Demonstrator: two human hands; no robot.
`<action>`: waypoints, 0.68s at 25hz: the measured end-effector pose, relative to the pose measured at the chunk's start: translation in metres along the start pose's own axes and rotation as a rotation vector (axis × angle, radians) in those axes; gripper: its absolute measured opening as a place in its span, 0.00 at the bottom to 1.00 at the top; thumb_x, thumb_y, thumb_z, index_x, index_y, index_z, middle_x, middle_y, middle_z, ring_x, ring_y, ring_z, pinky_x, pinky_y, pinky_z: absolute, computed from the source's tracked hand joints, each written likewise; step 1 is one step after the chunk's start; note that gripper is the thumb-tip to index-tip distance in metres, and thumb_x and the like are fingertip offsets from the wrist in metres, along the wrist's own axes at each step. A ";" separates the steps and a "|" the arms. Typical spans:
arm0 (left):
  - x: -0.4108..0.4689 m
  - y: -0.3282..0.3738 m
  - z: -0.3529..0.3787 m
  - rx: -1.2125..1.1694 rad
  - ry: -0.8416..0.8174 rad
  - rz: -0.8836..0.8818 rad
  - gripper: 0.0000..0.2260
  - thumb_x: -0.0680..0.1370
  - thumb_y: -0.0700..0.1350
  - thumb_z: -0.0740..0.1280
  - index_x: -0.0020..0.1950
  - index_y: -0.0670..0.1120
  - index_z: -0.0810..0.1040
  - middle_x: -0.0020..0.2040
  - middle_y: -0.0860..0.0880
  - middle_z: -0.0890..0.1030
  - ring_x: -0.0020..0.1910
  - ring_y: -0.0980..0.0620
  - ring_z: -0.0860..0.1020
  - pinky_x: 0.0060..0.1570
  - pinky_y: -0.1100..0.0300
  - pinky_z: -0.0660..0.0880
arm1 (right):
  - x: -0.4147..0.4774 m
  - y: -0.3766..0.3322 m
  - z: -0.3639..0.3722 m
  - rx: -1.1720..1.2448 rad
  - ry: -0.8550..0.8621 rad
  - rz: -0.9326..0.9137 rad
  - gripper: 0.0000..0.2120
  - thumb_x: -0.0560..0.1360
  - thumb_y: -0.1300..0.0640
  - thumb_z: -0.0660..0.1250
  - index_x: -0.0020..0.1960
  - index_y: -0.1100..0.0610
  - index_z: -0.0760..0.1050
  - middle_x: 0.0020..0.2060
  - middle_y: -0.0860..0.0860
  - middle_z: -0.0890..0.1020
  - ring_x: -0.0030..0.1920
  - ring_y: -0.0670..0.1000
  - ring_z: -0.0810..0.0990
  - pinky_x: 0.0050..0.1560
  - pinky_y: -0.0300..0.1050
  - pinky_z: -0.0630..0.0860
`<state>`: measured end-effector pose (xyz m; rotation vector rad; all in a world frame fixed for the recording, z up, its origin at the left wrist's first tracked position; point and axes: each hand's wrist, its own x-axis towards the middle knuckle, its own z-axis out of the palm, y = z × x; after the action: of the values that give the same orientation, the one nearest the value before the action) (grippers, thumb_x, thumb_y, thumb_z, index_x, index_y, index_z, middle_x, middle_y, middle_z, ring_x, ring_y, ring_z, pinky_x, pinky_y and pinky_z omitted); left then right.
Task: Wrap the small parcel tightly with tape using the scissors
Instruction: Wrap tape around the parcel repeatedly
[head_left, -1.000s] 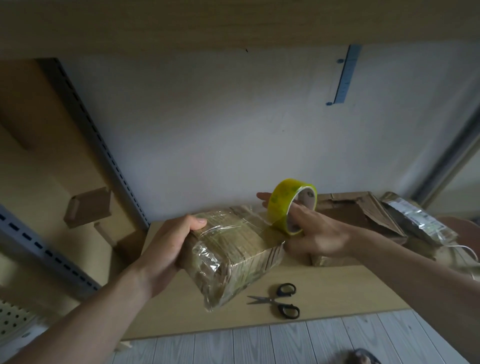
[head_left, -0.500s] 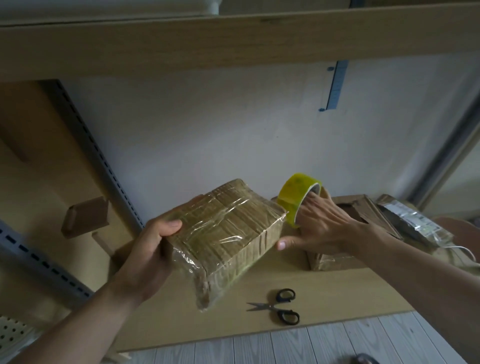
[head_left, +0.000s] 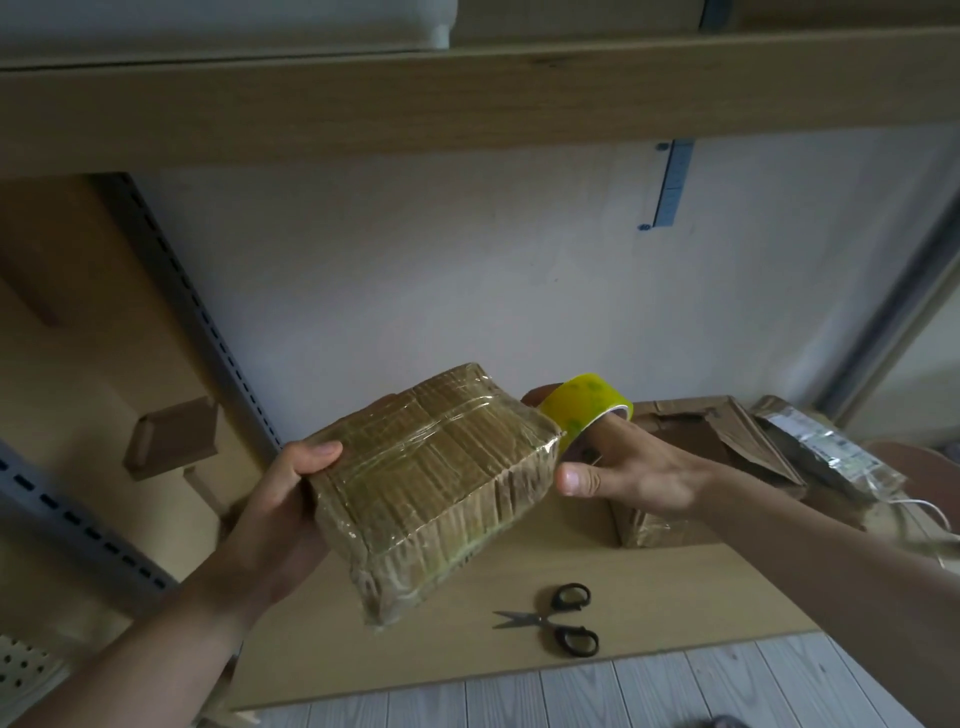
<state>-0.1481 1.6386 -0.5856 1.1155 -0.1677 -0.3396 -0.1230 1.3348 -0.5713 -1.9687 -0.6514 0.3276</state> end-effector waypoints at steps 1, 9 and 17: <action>0.000 -0.004 -0.003 -0.038 -0.028 -0.020 0.34 0.63 0.54 0.79 0.66 0.41 0.79 0.62 0.37 0.81 0.60 0.41 0.81 0.57 0.49 0.80 | -0.001 -0.003 0.002 0.050 0.025 -0.009 0.46 0.60 0.22 0.68 0.61 0.58 0.73 0.57 0.57 0.78 0.58 0.51 0.79 0.54 0.37 0.78; 0.010 -0.015 0.000 -0.276 -0.436 -0.263 0.22 0.86 0.41 0.54 0.79 0.38 0.55 0.74 0.32 0.66 0.72 0.35 0.67 0.72 0.41 0.63 | 0.005 -0.015 -0.006 0.176 -0.033 0.126 0.42 0.55 0.21 0.69 0.60 0.45 0.72 0.51 0.37 0.83 0.55 0.39 0.81 0.55 0.34 0.77; 0.033 -0.023 0.043 0.546 0.228 -0.351 0.36 0.64 0.71 0.70 0.68 0.57 0.72 0.63 0.55 0.79 0.56 0.59 0.78 0.41 0.57 0.76 | 0.019 -0.008 0.012 -1.009 0.137 -0.259 0.26 0.67 0.29 0.67 0.55 0.46 0.75 0.52 0.44 0.78 0.55 0.49 0.74 0.58 0.43 0.69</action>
<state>-0.1346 1.5813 -0.5893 1.7208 0.1512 -0.4911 -0.1156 1.3580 -0.5691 -2.7600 -1.0991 -0.3818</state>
